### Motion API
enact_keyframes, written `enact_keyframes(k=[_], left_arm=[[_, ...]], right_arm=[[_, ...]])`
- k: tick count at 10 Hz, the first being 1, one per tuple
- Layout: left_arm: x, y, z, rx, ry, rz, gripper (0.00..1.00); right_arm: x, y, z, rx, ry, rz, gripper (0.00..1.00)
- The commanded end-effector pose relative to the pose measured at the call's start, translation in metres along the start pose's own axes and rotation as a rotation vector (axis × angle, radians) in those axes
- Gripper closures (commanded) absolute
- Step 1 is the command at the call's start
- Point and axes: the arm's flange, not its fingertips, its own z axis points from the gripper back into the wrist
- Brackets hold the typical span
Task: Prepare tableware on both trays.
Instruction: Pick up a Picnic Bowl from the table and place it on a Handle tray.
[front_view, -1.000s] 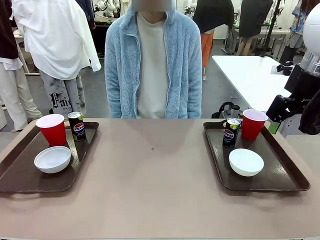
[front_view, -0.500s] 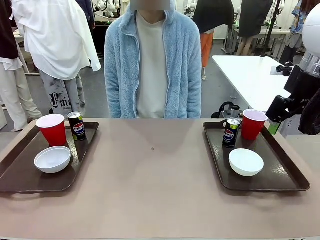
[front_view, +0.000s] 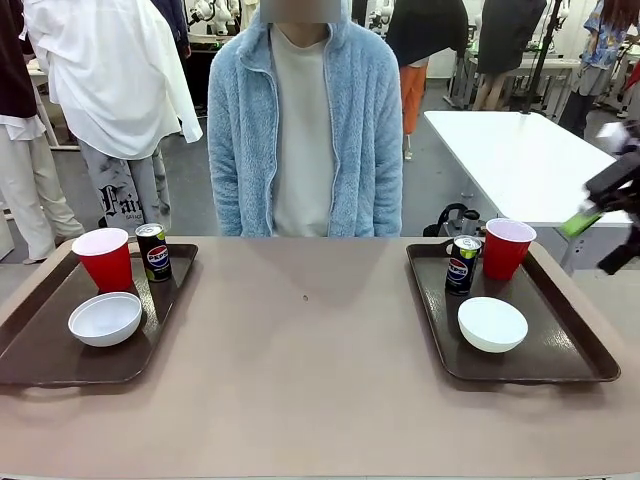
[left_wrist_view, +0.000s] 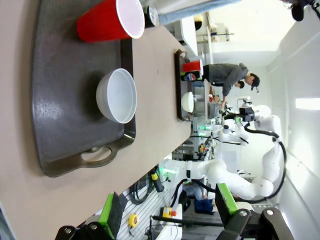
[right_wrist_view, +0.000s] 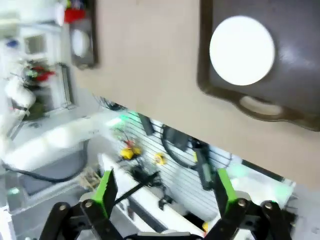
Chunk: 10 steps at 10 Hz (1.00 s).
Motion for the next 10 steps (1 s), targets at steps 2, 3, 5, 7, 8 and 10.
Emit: enact_keyframes(k=[2,3,5,7,8,10], left_arm=[[-0.001,-0.002,0.001,-0.008,-0.005,-0.006,0.01],[-0.001,-0.002,0.001,-0.008,-0.005,-0.006,0.01],[-0.001,-0.002,0.001,-0.008,-0.005,-0.006,0.01],[-0.001,-0.002,0.001,-0.008,-0.005,-0.006,0.01],[-0.001,-0.002,0.001,-0.008,-0.005,-0.006,0.01],[-0.001,-0.002,0.001,-0.008,-0.005,-0.006,0.01]], right_arm=[[0.016,-0.1,0.054,0.337,-0.137,-0.068,0.0],[0.01,-0.128,0.061,0.368,-0.196,-0.072,0.0],[-0.004,-0.173,0.062,0.309,-0.267,-0.056,0.0],[-0.019,-0.191,0.066,0.392,-0.3,-0.02,0.0],[-0.025,-0.197,0.066,0.421,-0.312,-0.008,0.0],[-0.041,-0.211,0.071,0.481,-0.365,-0.001,0.0]])
